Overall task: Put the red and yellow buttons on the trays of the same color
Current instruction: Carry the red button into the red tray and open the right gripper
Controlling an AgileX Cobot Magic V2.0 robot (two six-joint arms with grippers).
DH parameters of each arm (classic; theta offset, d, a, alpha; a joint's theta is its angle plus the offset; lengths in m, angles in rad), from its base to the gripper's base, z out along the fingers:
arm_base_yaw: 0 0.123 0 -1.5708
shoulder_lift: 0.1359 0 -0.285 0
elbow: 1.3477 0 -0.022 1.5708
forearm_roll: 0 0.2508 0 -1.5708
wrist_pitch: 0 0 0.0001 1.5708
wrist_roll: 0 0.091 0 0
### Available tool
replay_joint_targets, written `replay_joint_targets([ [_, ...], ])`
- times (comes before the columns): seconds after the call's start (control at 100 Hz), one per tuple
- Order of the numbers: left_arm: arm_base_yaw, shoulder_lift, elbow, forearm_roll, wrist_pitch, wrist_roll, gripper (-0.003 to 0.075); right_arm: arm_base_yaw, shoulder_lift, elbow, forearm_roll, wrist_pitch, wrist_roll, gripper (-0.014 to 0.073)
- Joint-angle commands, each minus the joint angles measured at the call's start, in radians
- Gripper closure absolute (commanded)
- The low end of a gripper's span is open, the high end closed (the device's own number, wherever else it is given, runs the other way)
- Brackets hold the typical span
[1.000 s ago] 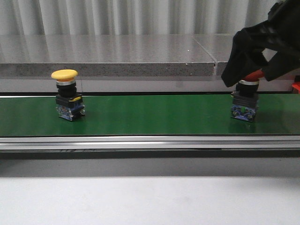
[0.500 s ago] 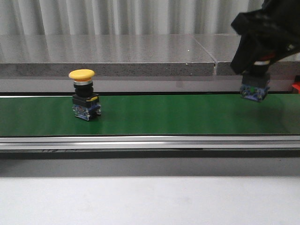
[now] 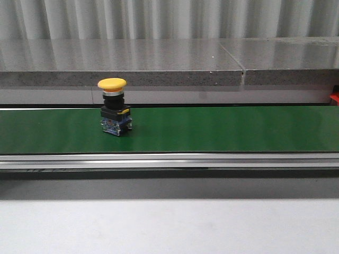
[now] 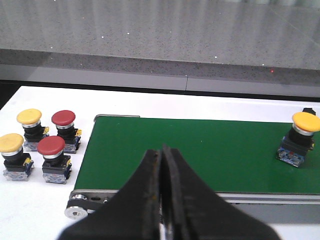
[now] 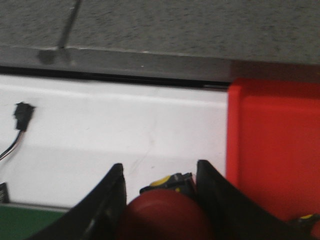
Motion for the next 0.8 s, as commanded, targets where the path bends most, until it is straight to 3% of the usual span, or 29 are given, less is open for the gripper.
replay_joint_targets([
  [0.0, -0.006, 0.009, -0.026, -0.011, -0.082, 0.0, 0.0741, -0.045, 0.021, -0.089, 0.021, -0.039, -0.007, 0.0473],
  [0.46, -0.006, 0.009, -0.026, -0.011, -0.082, 0.0, 0.0741, -0.106, 0.351, -0.36, 0.021, -0.042, -0.007, 0.0473],
  [0.79, -0.006, 0.009, -0.026, -0.011, -0.082, 0.0, 0.0741, -0.116, 0.457, -0.412, 0.01, -0.043, -0.007, 0.0473],
])
